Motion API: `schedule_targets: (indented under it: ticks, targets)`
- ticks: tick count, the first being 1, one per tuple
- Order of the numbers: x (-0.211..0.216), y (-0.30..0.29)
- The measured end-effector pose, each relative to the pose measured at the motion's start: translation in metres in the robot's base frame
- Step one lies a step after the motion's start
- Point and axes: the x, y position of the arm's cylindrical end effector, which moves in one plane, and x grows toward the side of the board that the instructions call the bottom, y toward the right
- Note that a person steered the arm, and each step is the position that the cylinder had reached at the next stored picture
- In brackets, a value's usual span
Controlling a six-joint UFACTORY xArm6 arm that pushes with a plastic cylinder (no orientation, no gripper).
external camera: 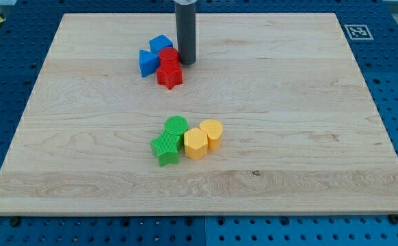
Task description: Move the group of blocks together right a bit
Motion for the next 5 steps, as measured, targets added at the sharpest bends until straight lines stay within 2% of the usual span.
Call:
schedule_targets:
  ticks: [3,5]
  targets:
    - [0.009,0.0]
    - [0.039,0.015]
